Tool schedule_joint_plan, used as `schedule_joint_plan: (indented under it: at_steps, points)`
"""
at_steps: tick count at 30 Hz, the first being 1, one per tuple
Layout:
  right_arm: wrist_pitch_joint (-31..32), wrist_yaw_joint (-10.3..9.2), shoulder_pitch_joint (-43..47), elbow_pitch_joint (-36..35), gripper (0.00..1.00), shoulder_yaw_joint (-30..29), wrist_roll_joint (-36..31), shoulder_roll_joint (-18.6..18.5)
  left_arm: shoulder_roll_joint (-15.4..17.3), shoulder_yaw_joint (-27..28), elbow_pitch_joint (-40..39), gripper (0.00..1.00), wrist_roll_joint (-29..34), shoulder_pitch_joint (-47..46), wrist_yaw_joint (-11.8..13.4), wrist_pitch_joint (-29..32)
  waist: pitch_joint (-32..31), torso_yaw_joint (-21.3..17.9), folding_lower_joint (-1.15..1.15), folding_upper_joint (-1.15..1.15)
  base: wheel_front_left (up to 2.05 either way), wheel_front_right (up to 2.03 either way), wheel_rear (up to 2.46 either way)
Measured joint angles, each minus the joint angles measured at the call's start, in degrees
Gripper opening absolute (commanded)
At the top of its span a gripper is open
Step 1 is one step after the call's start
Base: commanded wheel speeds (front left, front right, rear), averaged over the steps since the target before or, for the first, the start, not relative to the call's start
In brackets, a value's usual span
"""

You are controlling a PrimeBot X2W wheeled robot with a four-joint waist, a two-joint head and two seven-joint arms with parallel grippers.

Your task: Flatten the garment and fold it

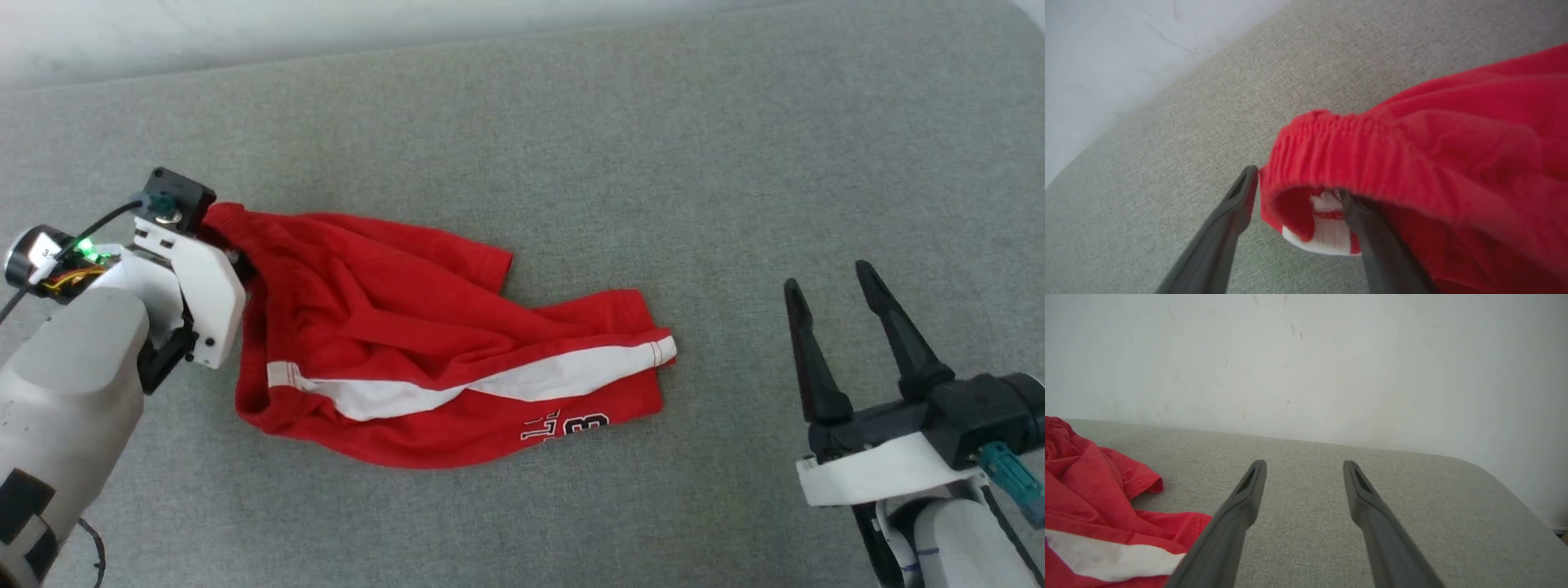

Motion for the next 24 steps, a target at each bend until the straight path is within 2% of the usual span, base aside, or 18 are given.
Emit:
schedule_joint_plan:
  at_steps: [6, 10, 13, 19, 24]
  points:
    - [0.0, 0.0, 2.81, -0.01, 1.0, -1.64, -0.16, 0.11, 0.6, -0.9, -1.14, 1.0, 0.18, -2.83, -1.14, 0.92, -2.21, 1.57, 0.0, 0.0, 0.0, 0.0, 0.0]
    - [0.0, 0.0, 3.75, 0.05, 1.0, -1.49, -0.16, 0.22, 2.79, -2.49, -6.38, 1.0, -0.07, -6.07, -1.2, 5.56, -4.23, 3.58, -0.01, 0.0, 0.0, 0.0, 0.0]
    - [0.0, 0.0, 3.85, 0.01, 1.0, -1.43, -0.18, 0.34, 4.12, -3.09, -13.44, 1.0, -2.82, -7.19, -1.21, 10.78, -5.55, 4.98, -0.01, 0.0, 0.0, 0.0, 0.0]
    - [0.0, 0.0, 3.82, -0.13, 1.0, -0.82, -0.47, 0.38, 8.47, -4.31, -27.87, 1.0, -10.93, -7.18, -1.21, 26.85, -6.8, 6.61, -0.02, 0.0, 0.0, 0.0, 0.0]
    - [0.0, 0.0, 3.72, -0.13, 1.0, -0.12, -0.46, 0.31, 10.7, -4.55, -33.75, 1.0, -14.61, -5.0, -1.22, 35.44, -6.02, 5.81, 0.0, 0.0, 0.0, 0.0, 0.0]
